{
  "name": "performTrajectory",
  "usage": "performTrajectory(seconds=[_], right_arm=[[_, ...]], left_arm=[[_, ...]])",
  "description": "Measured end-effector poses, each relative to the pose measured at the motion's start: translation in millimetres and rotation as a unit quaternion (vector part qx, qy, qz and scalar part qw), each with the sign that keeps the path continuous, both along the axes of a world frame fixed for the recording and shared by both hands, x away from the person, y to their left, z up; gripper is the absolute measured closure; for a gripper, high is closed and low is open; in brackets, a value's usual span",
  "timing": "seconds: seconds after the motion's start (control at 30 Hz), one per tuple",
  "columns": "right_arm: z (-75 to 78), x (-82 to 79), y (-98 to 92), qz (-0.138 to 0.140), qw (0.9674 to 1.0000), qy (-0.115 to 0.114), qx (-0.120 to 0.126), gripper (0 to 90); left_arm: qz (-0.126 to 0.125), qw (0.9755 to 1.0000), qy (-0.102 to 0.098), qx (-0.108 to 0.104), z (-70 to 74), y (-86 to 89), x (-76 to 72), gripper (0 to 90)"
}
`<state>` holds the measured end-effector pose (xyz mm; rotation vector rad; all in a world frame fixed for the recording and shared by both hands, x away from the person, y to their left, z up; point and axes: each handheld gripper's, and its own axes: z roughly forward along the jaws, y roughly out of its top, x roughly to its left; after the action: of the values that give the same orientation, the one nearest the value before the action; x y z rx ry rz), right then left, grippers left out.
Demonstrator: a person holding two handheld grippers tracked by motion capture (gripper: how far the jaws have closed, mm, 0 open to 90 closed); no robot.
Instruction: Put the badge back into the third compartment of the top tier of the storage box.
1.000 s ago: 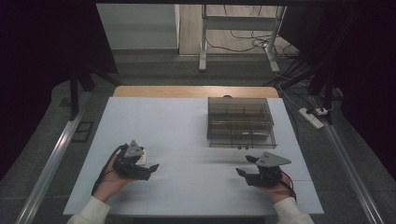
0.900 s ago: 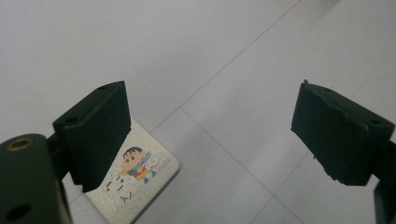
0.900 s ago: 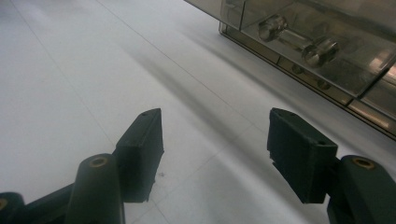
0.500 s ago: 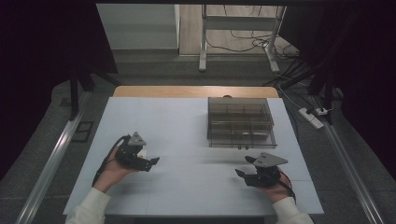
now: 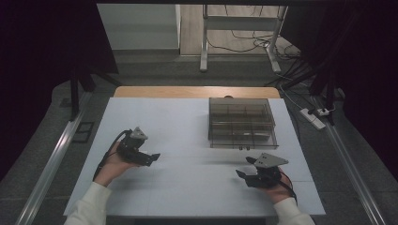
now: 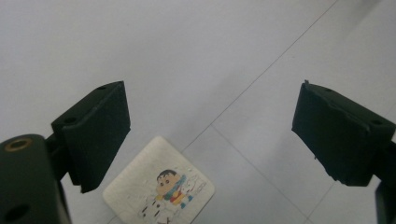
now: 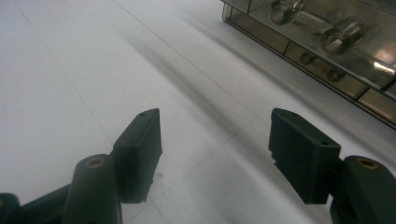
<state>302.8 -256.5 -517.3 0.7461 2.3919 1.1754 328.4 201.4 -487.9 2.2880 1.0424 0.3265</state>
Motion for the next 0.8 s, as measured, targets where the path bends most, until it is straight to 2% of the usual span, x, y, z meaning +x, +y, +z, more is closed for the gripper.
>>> performTrajectory(seconds=[0.23, 0.43, 0.8], right_arm=[[-0.1, -0.2, 0.1, 0.002, 1.0000, 0.000, -0.002, 34.4], [0.8, -0.4, -1.0, -0.006, 1.0000, -0.002, 0.001, 34.2], [-0.1, -0.1, -1.3, -0.009, 1.0000, -0.001, -0.003, 33.8]], left_arm=[[0.008, 0.9999, 0.006, 0.001, -0.9, 11.4, 0.6, 11.4], [0.000, 0.9999, 0.010, 0.006, -0.6, 19.5, 1.2, 11.2], [-0.020, 0.9989, 0.021, 0.037, 2.7, 27.3, 13.9, 11.2]])
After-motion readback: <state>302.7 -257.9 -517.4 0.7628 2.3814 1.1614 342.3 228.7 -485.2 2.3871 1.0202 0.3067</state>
